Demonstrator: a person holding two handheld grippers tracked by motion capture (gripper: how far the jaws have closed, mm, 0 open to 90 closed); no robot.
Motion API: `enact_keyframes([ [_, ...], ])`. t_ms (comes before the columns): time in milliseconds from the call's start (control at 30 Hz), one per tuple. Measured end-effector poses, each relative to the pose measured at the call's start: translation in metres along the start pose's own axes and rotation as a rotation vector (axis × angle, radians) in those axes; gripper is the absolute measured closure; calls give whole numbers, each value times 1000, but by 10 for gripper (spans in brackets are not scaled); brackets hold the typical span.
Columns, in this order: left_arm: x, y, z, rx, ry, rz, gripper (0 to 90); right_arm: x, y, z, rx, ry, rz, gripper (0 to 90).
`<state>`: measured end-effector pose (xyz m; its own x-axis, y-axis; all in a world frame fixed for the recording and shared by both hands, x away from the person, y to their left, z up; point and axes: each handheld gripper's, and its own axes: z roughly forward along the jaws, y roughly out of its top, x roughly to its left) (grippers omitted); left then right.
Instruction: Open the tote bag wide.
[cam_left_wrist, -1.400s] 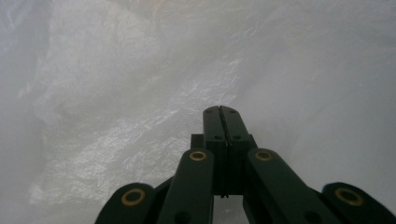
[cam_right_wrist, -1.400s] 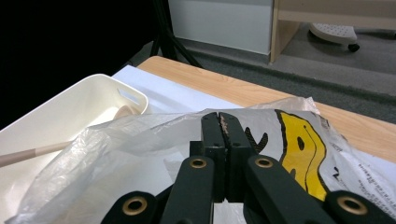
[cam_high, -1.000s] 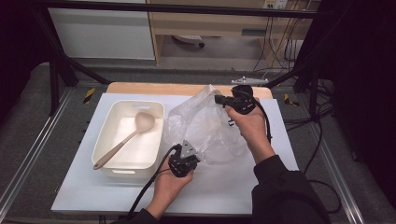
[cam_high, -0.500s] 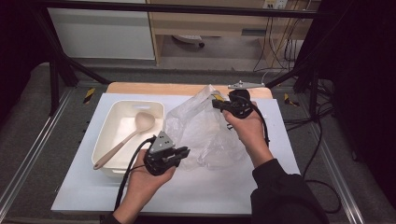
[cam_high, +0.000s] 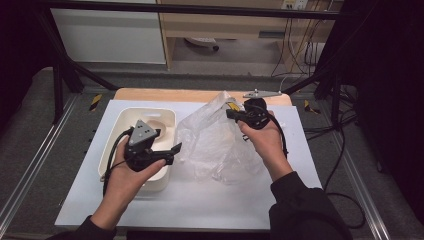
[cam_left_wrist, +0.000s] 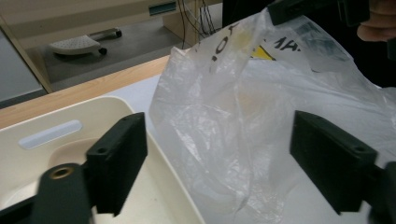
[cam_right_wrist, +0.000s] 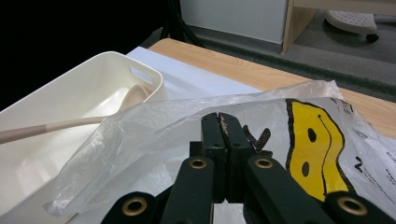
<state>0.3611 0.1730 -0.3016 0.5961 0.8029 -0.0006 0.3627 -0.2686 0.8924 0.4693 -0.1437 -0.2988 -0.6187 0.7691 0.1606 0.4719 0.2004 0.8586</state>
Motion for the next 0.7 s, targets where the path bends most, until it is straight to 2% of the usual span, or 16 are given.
enact_keyframes([
  [233,24,-3,-10,20,30,-22,113,1,-1,0,9,3,-5,900],
  [700,60,-18,-36,46,102,-77,106,-1,-7,3,19,4,-5,900],
])
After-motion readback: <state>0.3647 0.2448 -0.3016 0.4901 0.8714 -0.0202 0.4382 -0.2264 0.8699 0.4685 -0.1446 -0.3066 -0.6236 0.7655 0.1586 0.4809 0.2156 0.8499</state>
